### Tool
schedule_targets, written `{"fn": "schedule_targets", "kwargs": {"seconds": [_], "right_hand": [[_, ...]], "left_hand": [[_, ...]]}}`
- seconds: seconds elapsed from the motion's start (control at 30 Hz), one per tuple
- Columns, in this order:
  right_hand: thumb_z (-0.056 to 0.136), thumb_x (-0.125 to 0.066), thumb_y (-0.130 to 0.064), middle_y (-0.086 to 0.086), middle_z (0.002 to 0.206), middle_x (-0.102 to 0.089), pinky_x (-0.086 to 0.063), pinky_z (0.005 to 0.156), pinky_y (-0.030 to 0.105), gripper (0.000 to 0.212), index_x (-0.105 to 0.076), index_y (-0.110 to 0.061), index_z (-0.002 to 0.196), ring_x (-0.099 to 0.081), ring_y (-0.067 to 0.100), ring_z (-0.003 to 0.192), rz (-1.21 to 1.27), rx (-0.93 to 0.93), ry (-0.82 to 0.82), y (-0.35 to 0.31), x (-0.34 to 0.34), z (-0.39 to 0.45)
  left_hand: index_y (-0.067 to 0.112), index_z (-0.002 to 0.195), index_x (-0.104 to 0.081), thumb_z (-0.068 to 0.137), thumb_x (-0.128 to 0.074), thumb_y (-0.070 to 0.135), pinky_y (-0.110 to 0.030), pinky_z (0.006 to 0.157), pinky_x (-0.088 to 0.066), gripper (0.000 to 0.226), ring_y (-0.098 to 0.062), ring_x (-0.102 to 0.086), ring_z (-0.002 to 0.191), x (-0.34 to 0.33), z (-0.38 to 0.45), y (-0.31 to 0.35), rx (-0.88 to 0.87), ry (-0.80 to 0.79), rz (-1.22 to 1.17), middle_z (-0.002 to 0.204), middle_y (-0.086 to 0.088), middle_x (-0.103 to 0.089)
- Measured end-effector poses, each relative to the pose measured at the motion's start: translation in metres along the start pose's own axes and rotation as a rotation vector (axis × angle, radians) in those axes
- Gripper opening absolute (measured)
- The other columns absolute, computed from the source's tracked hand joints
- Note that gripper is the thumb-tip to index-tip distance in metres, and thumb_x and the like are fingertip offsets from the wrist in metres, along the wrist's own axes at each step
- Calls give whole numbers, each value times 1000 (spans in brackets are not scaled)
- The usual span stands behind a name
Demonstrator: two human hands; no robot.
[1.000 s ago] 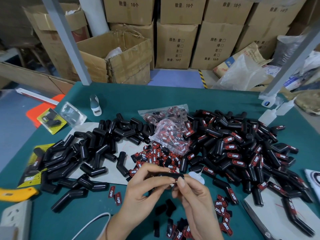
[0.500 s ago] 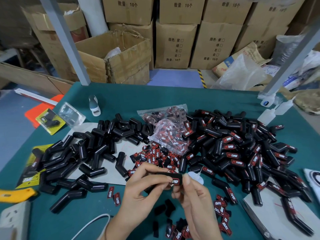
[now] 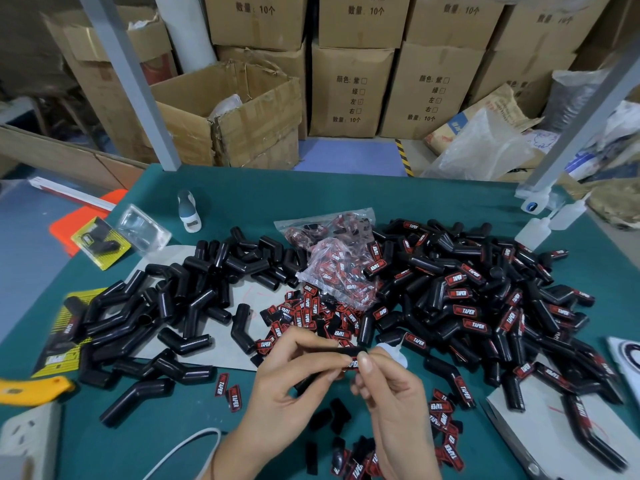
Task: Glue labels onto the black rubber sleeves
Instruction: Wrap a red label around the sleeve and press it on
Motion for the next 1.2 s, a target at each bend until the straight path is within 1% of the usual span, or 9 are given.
{"fn": "schedule_targets", "kwargs": {"seconds": [0.07,0.27,0.4,0.57,0.7,0.77,0.87,1.03,1.2], "right_hand": [[77,-80,-67,0,68,-48,-40,71,36,61,-70,-7,68,-46,18,68,-6,11,15,0,1,0],[80,-78,-67,-3,69,-48,-38,70,41,60,-71,-9,69,-45,15,67,-13,51,55,3,1,0],[81,-77,-67,-3,70,-49,-39,71,40,57,-71,-11,70,-45,13,67,-16,45,66,7,1,1],[84,-72,-70,-4,73,-50,-43,67,21,54,-74,-18,72,-49,11,69,-82,44,58,8,-4,-1],[85,-70,-71,-3,73,-47,-41,66,19,55,-69,-19,66,-48,12,69,-103,25,37,8,-7,-1],[85,-69,-71,-3,73,-46,-39,63,16,56,-66,-20,64,-47,13,68,-103,24,29,7,-9,-2],[86,-67,-72,-3,72,-45,-38,61,14,56,-61,-22,61,-46,14,65,-118,29,11,5,-11,-3],[90,-64,-70,-5,68,-46,-40,63,20,57,-57,-22,60,-46,15,63,-122,17,-24,6,-12,-2],[93,-62,-69,-3,67,-46,-42,63,22,60,-59,-17,63,-46,14,61,-113,-22,-55,15,-11,0]], "left_hand": [[30,116,-80,104,-67,28,-28,78,-55,17,-18,-68,98,-1,1,1,-13,0,13,114,8,-63],[20,116,-81,104,-67,22,-23,78,-53,19,-16,-68,99,-4,-1,1,-45,-2,68,115,7,-62],[19,115,-82,102,-70,21,-25,81,-54,18,-20,-70,102,-4,-1,0,-37,15,65,116,5,-64],[14,102,-85,98,-75,24,-29,87,-56,15,-25,-71,103,-2,-1,-5,31,91,-34,115,1,-68],[12,105,-85,99,-74,22,-38,73,-61,16,-26,-71,98,-1,-1,-10,33,52,-48,115,-2,-68],[15,110,-84,98,-73,15,-35,65,-62,16,-24,-70,95,0,-1,-12,14,16,-57,116,-1,-67],[18,114,-83,98,-70,9,-30,62,-60,22,-23,-68,95,2,0,-16,5,-21,-37,119,-1,-65],[19,115,-83,100,-72,18,-28,73,-56,18,-24,-69,98,3,1,-19,-5,-28,23,118,0,-66],[15,107,-84,93,-77,16,-30,84,-55,16,-24,-70,101,5,2,-18,-15,14,84,114,2,-67]]}}
Point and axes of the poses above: each hand's wrist, its own z-axis towards the middle knuckle, its own x-axis out of the back of the hand, y = z × x, the point moved 6 cm from there along z, towards the middle knuckle
